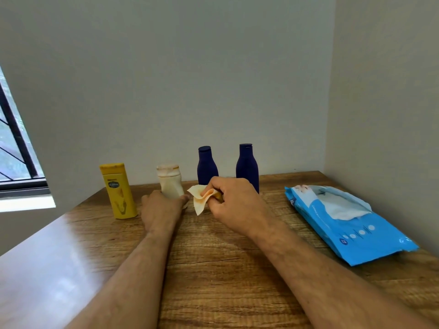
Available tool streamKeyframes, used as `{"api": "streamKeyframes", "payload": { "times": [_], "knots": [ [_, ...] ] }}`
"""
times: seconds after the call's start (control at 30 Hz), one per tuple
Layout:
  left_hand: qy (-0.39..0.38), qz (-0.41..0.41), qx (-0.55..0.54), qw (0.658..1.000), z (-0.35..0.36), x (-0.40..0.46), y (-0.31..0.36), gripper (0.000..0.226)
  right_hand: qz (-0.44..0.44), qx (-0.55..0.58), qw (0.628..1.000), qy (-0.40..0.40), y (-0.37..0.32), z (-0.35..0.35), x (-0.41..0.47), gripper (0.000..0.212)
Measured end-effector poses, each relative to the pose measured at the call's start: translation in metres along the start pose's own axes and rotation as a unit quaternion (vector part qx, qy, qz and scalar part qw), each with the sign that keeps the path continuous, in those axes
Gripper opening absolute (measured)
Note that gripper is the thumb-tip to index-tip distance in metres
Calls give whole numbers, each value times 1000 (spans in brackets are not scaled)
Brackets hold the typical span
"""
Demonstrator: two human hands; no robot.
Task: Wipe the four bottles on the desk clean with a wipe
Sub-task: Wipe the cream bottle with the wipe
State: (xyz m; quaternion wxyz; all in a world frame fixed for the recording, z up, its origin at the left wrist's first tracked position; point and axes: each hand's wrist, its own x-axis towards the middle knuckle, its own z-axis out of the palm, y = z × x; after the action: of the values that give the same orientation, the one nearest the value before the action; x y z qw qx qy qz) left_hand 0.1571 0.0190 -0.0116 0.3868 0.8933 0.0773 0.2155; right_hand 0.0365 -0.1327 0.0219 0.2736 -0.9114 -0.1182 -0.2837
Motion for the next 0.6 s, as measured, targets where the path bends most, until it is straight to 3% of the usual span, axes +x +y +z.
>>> {"api": "streamKeyframes", "payload": {
  "times": [0.4,0.53,0.6],
  "knots": [
    [-15,-6,60,998,-1,-11,10,64,5,9,1000,-13,-2,2,0,12],
    [15,-28,-1,999,-10,-20,17,78,3,12,1000,-17,-1,3,0,11],
    [76,13,-61,995,-17,-24,17,73,0,11,1000,-25,-2,4,0,12]
  ]
}}
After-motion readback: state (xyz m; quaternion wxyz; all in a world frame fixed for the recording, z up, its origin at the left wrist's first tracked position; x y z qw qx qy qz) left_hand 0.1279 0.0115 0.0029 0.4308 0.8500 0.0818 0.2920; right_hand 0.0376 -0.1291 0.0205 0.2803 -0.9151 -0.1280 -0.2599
